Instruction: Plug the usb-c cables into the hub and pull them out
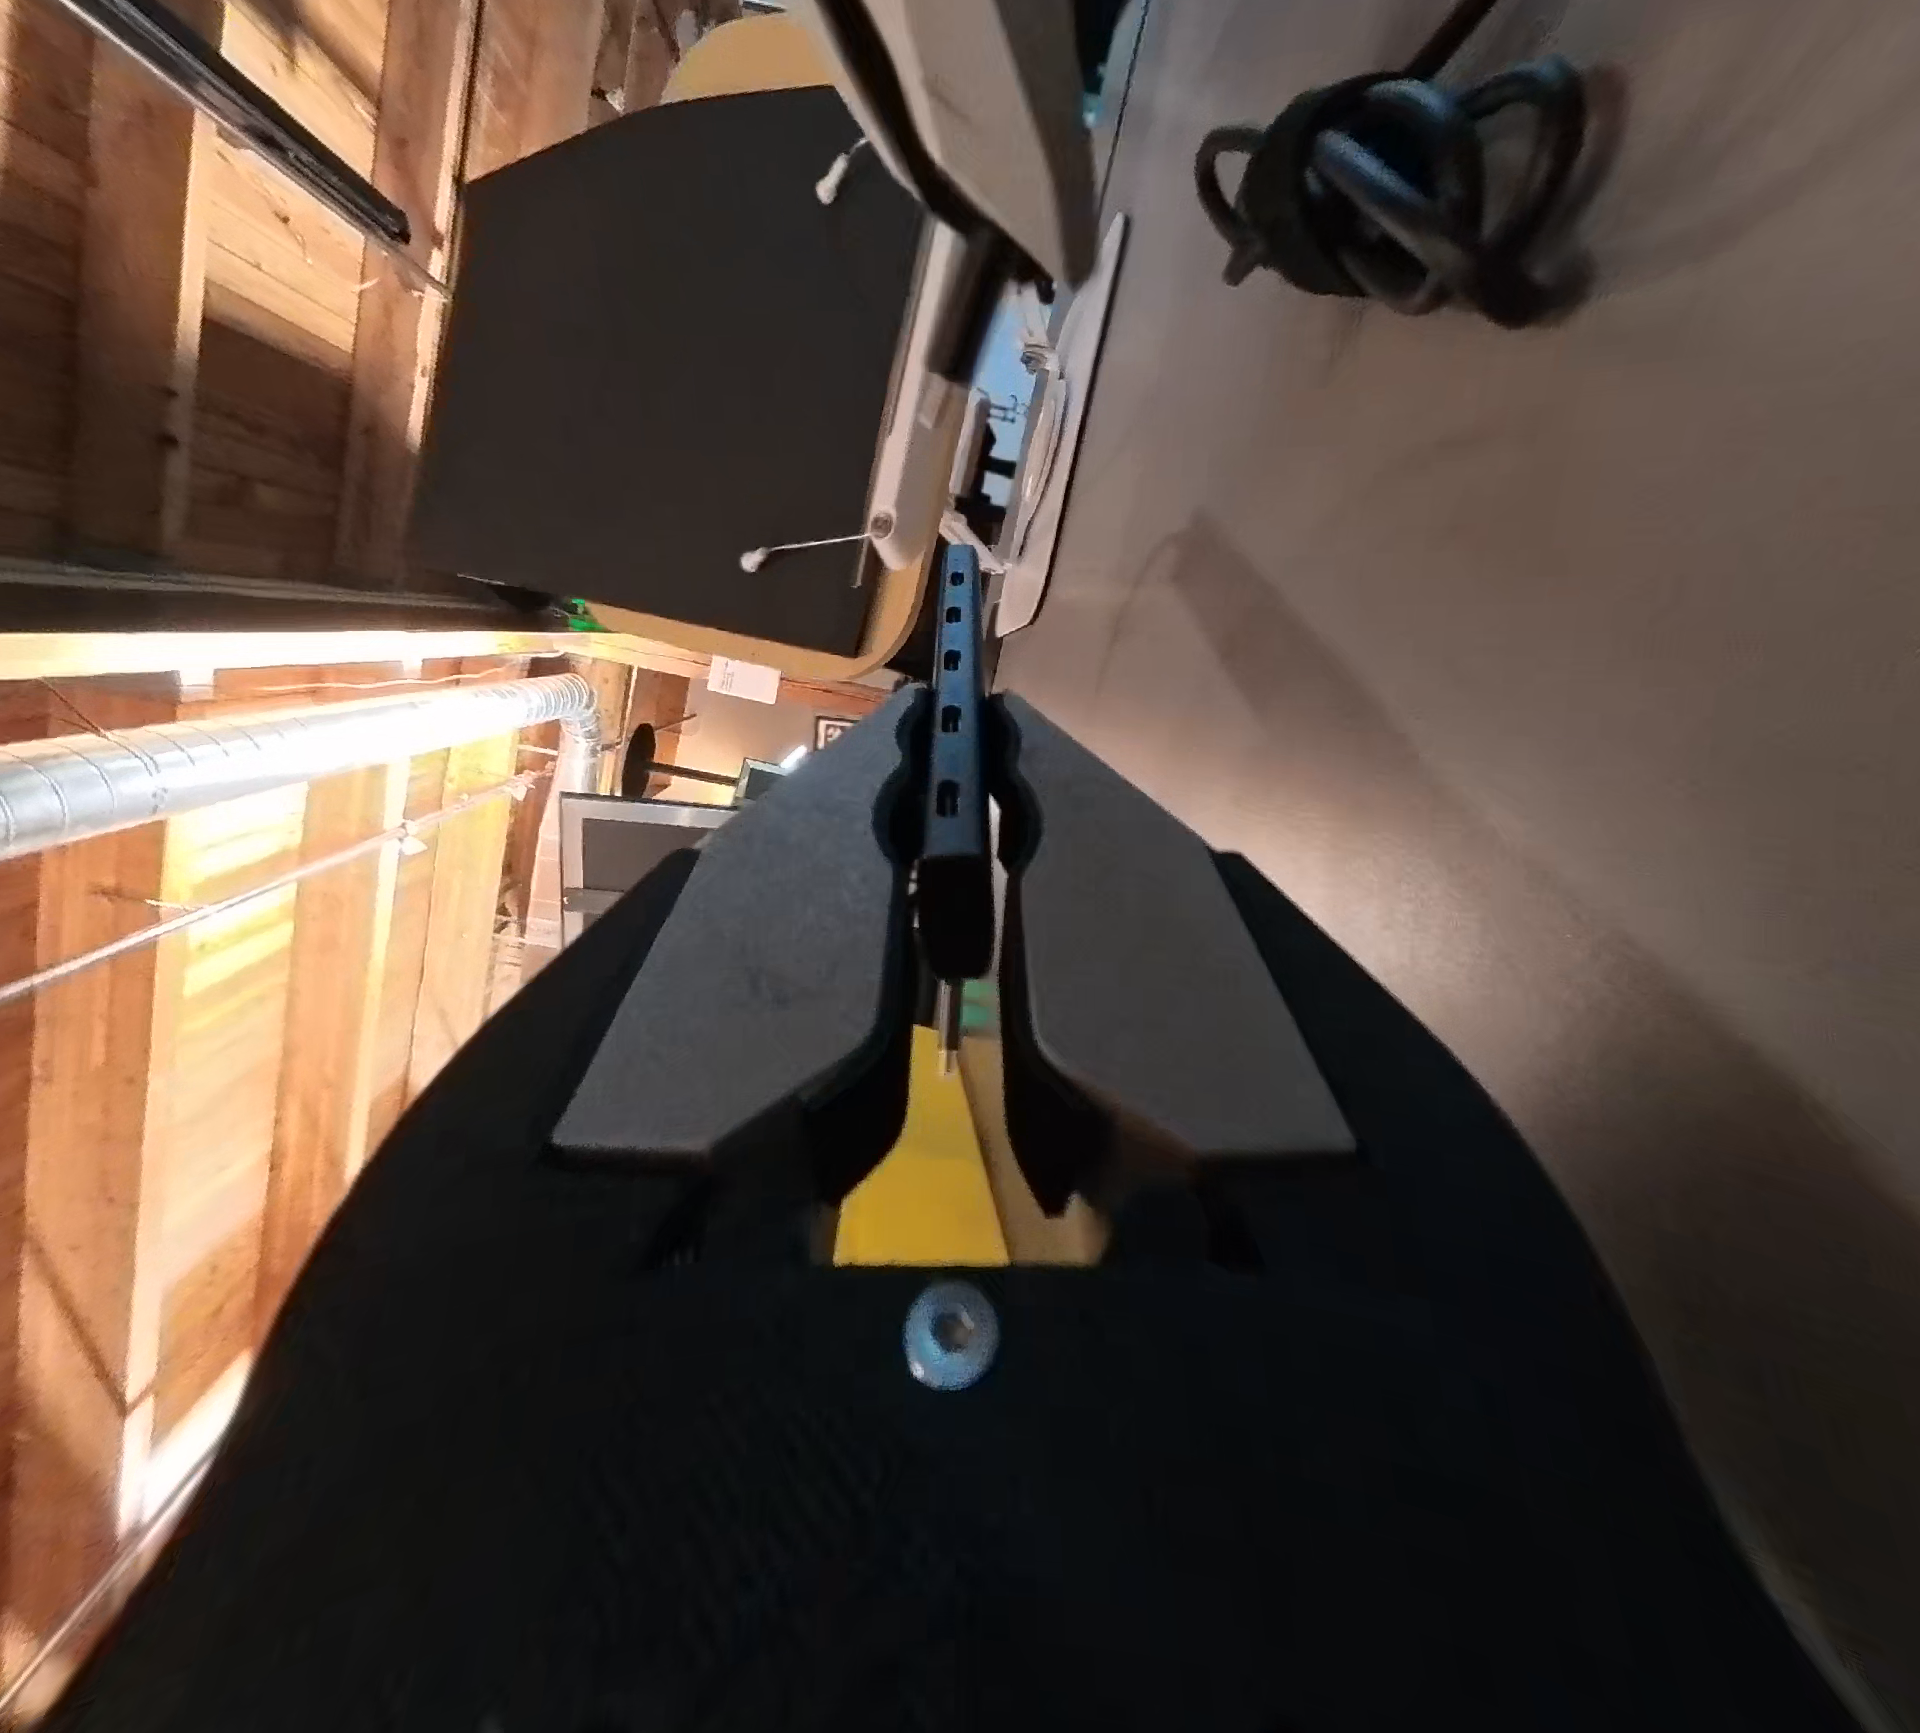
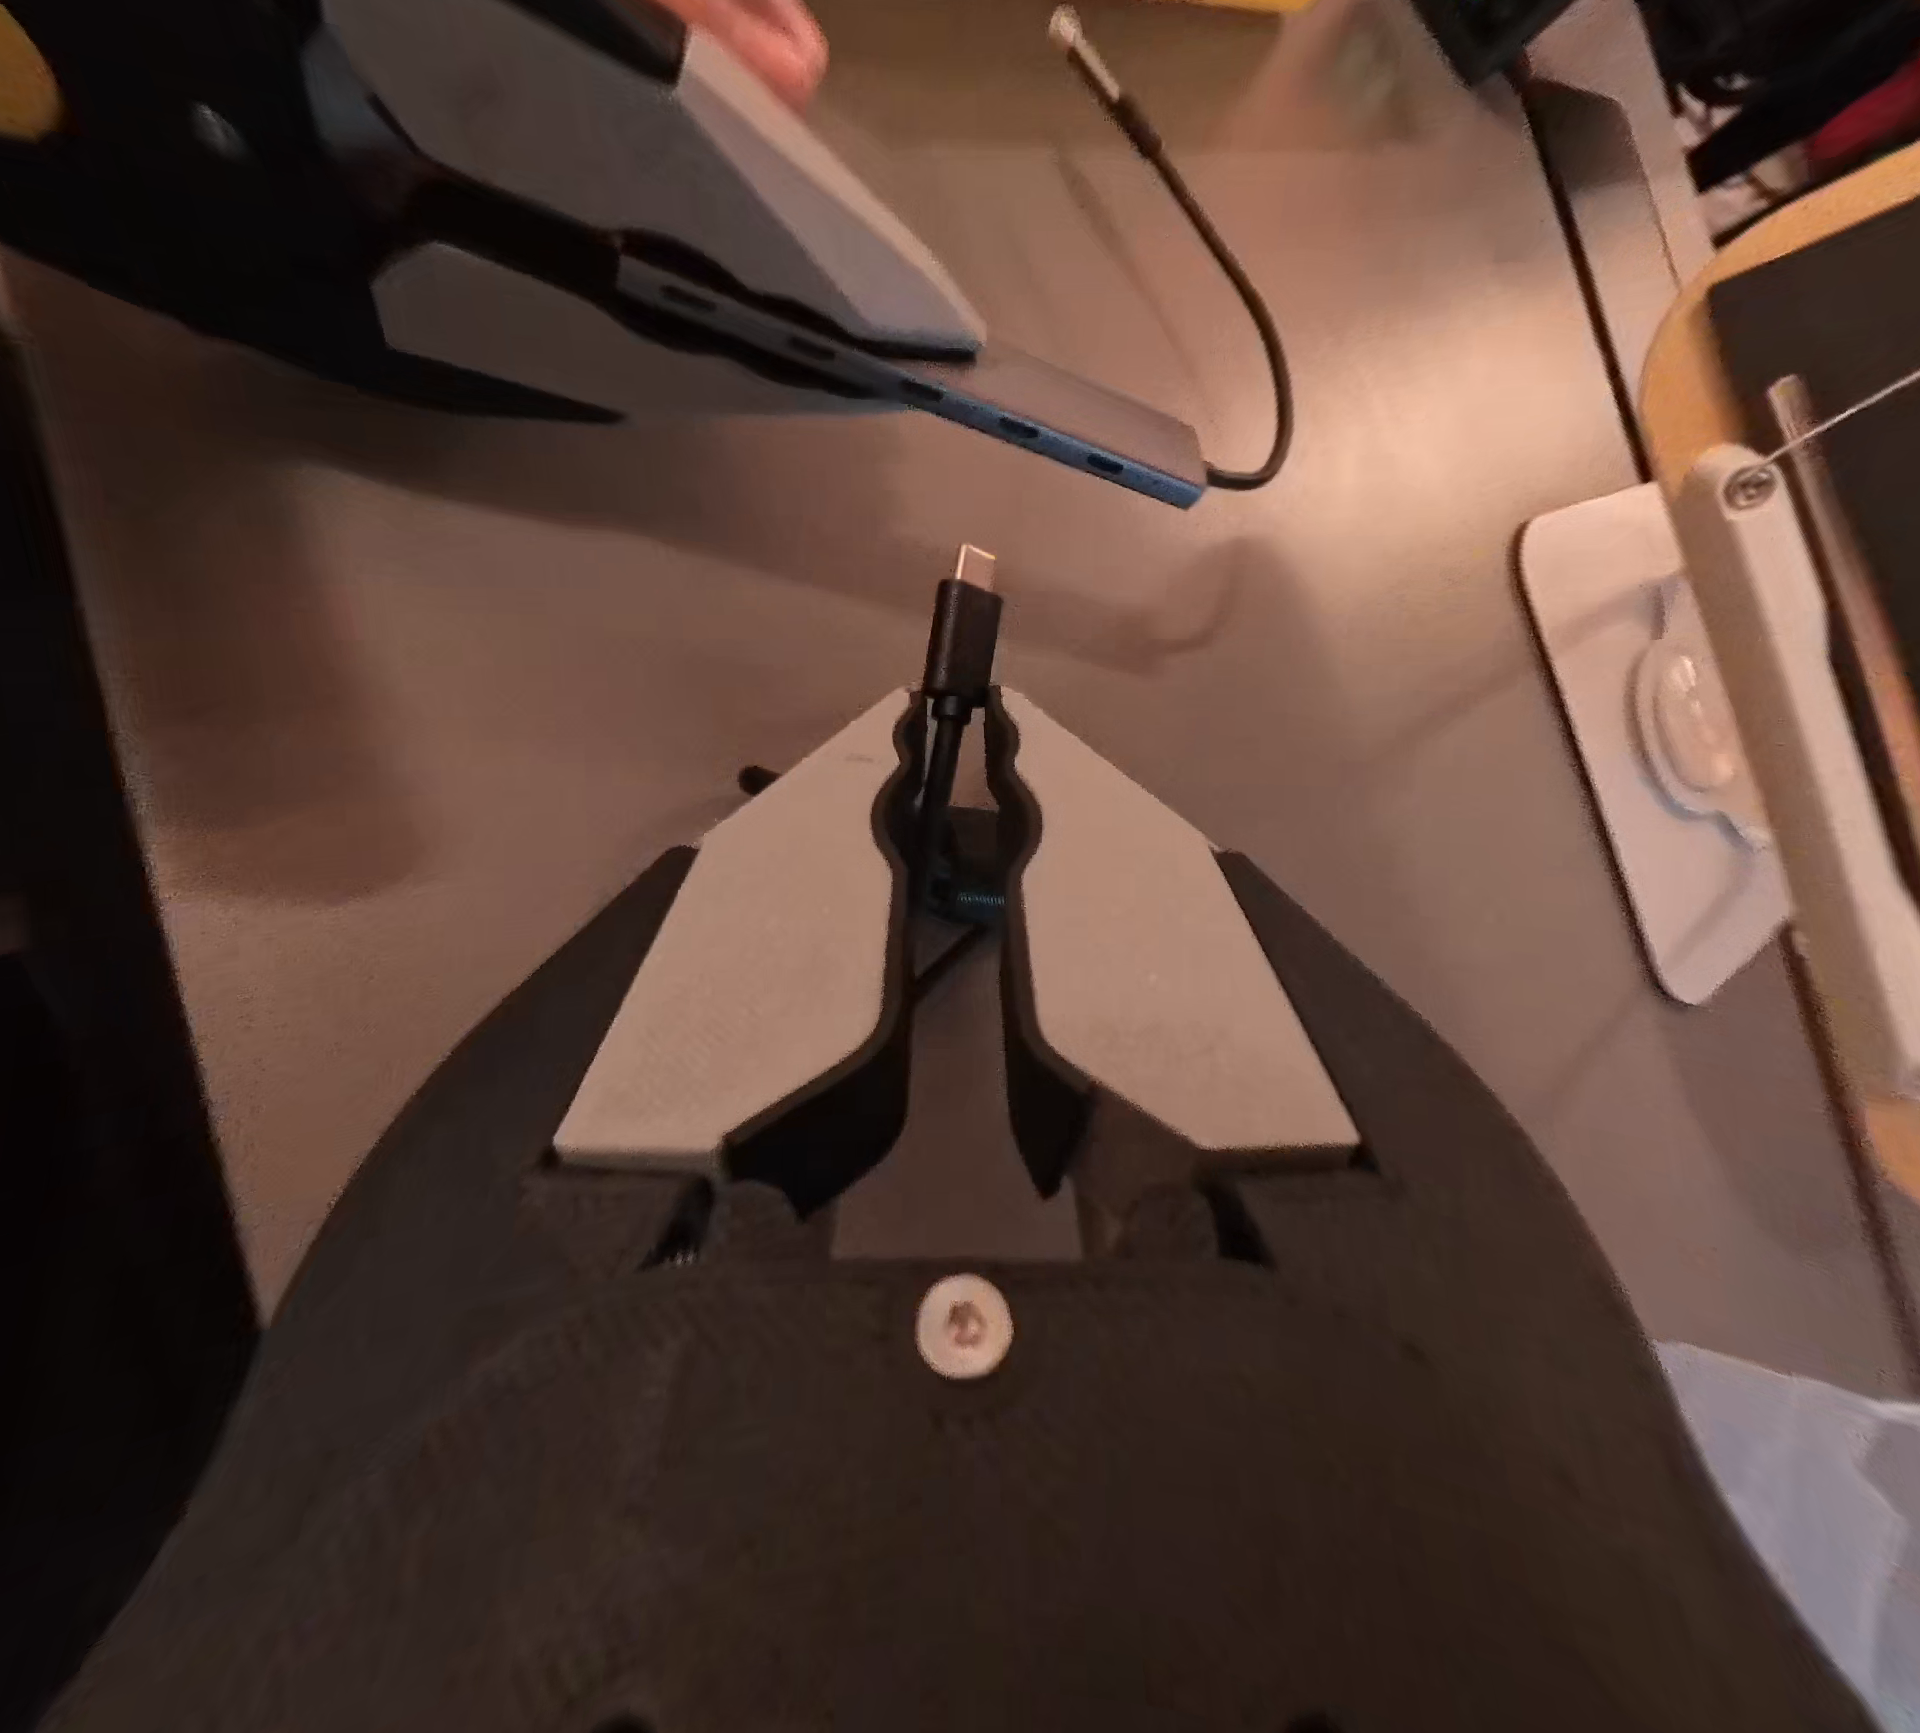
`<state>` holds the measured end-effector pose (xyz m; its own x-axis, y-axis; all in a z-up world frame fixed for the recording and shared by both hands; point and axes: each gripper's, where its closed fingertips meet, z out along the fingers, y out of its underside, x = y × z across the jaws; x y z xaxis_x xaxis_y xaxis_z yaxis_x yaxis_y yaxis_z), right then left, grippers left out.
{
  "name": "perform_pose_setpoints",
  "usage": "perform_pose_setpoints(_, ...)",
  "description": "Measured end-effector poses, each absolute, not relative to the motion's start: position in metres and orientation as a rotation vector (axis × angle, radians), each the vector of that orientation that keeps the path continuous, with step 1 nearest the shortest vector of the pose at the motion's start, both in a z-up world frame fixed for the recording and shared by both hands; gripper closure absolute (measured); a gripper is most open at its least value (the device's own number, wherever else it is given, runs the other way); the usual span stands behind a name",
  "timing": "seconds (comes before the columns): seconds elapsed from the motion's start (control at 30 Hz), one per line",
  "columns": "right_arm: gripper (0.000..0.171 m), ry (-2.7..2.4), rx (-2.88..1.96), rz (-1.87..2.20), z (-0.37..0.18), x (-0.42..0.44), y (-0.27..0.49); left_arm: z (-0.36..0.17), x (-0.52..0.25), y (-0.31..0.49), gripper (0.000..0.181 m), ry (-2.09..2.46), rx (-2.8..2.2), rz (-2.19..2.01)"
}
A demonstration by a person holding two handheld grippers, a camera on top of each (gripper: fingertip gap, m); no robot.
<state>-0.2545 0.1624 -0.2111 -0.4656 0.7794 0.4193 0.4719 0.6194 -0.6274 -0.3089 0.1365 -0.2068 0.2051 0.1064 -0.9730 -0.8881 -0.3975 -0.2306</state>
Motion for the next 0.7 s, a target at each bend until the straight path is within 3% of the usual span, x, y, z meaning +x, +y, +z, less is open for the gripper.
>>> perform_pose_setpoints(0.13,0.163,-2.167,-0.885,0.415,-0.223,-0.261,0.152,-0.21,-0.307,0.138,0.174,0.805,-1.553,1.377)
perform_pose_setpoints(0.7,0.163,-2.105,-1.054,0.481,-0.222,-0.268,0.148,-0.218,-0.3,0.144,0.174,0.93,-1.513,1.499)
